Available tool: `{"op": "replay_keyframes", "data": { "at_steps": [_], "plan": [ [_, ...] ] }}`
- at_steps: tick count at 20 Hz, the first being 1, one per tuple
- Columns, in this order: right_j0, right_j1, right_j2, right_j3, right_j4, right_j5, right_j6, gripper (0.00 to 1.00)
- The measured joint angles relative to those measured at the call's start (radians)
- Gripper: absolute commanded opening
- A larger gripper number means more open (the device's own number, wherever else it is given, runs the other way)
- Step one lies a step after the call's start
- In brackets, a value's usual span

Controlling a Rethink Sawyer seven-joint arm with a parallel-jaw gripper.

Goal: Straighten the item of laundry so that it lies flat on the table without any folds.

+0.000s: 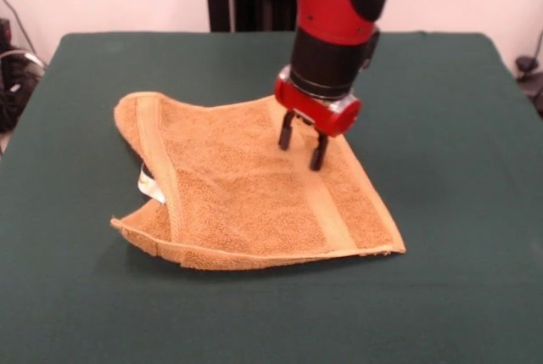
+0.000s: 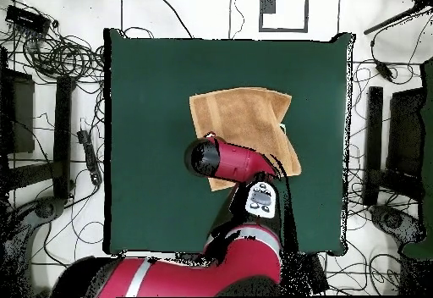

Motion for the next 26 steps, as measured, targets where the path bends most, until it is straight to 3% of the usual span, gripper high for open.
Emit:
{"op": "replay_keyframes", "data": {
  "at_steps": [26],
  "plan": [
    [0.091, -0.001, 0.012, 0.051, 0.188, -0.059, 0.000, 1.00]
  ]
}}
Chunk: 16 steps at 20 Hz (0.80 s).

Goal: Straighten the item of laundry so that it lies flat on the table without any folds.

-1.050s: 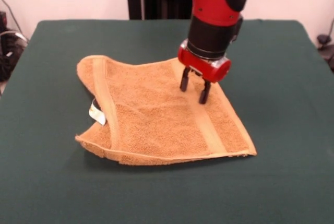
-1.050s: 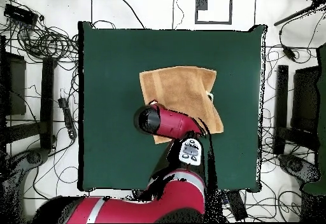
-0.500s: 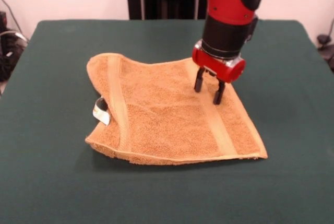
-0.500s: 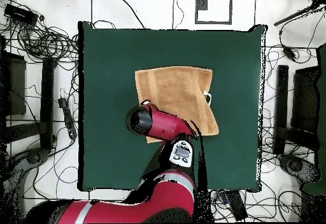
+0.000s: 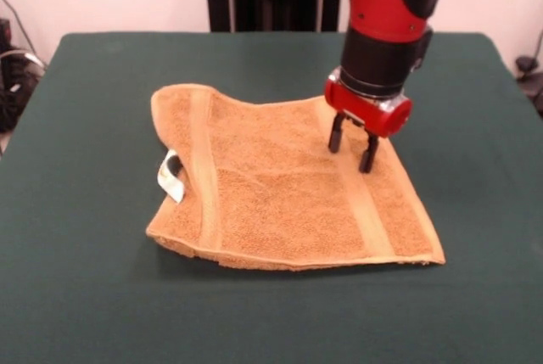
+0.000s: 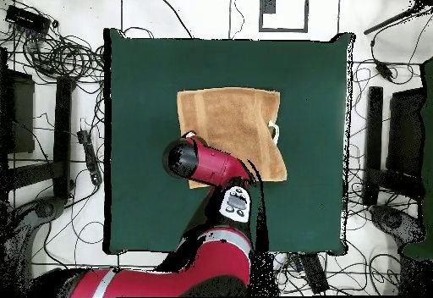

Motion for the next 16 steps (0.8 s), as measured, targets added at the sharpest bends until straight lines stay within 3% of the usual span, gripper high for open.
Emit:
{"op": "replay_keyframes", "data": {
  "at_steps": [16],
  "plan": [
    [0.118, 0.011, -0.002, 0.000, 0.151, -0.006, 0.000, 1.00]
  ]
}}
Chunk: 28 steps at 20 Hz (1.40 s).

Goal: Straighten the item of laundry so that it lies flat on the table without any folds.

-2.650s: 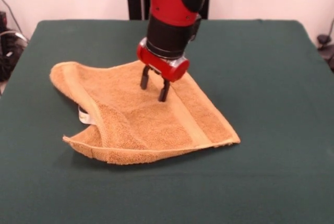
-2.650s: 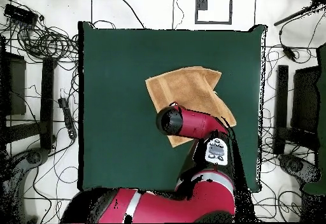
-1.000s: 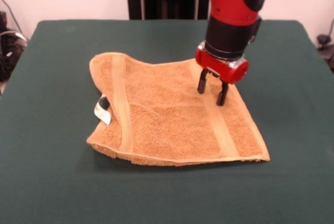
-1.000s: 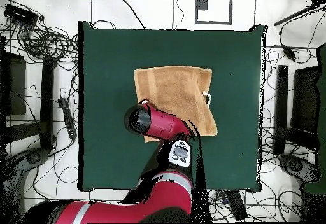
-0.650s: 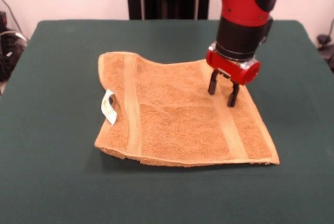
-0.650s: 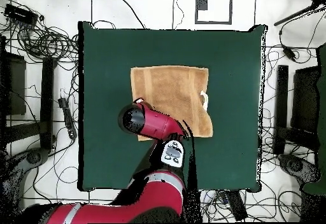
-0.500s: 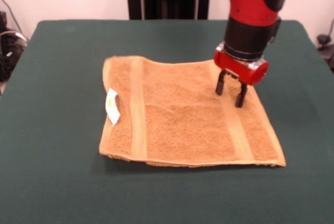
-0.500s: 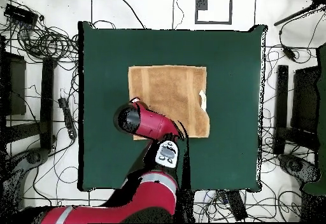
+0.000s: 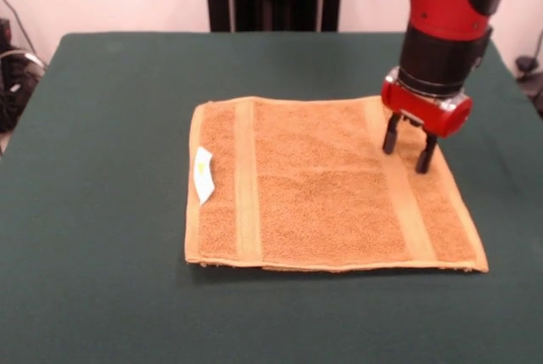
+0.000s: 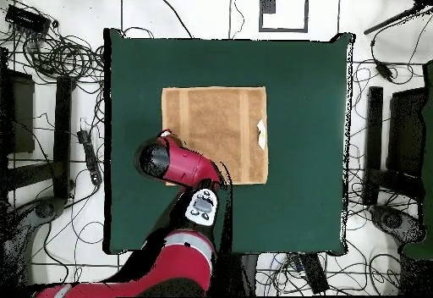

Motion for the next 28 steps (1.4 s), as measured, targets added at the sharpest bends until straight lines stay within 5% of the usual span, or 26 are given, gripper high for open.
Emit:
{"op": "replay_keyframes", "data": {
  "at_steps": [18, 28],
  "plan": [
    [0.043, -0.048, -0.089, 0.005, 0.002, 0.055, 0.000, 1.00],
    [-0.169, -0.286, -0.113, 0.007, -0.182, 0.263, 0.000, 1.00]
  ]
}}
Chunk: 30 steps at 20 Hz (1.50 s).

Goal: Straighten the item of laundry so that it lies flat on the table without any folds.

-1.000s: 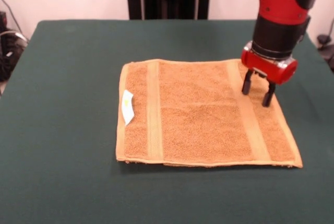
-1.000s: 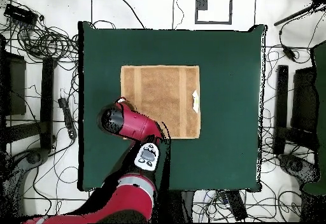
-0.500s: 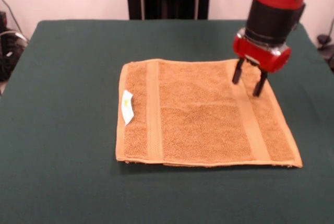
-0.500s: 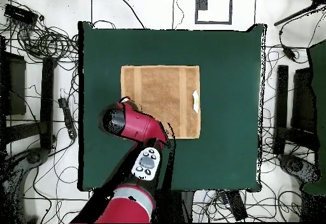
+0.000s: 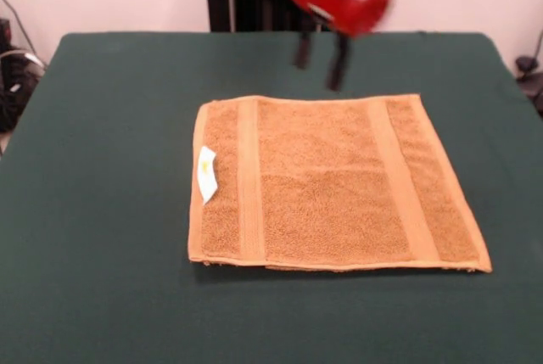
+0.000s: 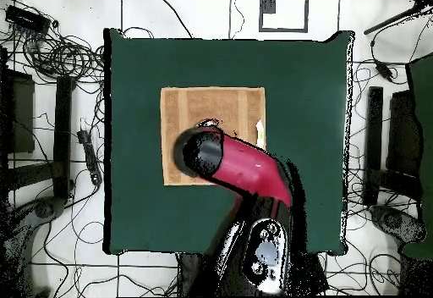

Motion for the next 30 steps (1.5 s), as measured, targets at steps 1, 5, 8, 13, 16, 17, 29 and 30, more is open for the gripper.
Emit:
{"op": "replay_keyframes", "data": {
  "at_steps": [1, 5, 8, 13, 16, 17, 29, 30],
  "plan": [
    [-0.063, -0.033, 0.009, 0.000, -0.048, 0.007, -0.003, 1.00],
    [-0.192, -0.079, 0.037, 0.000, -0.153, 0.007, -0.030, 1.00],
    [-0.302, -0.103, 0.077, 0.000, -0.243, 0.007, -0.062, 1.00],
    [-0.517, -0.128, 0.207, 0.002, -0.412, 0.007, -0.185, 1.00],
    [-0.559, -0.131, 0.238, 0.003, -0.453, 0.007, -0.220, 1.00],
    [-0.583, -0.132, 0.264, 0.004, -0.486, 0.007, -0.244, 1.00],
    [-0.597, -0.167, 0.353, 0.017, -0.630, -0.008, -0.258, 1.00],
    [-0.597, -0.169, 0.356, 0.018, -0.633, -0.009, -0.258, 1.00]
  ]
}}
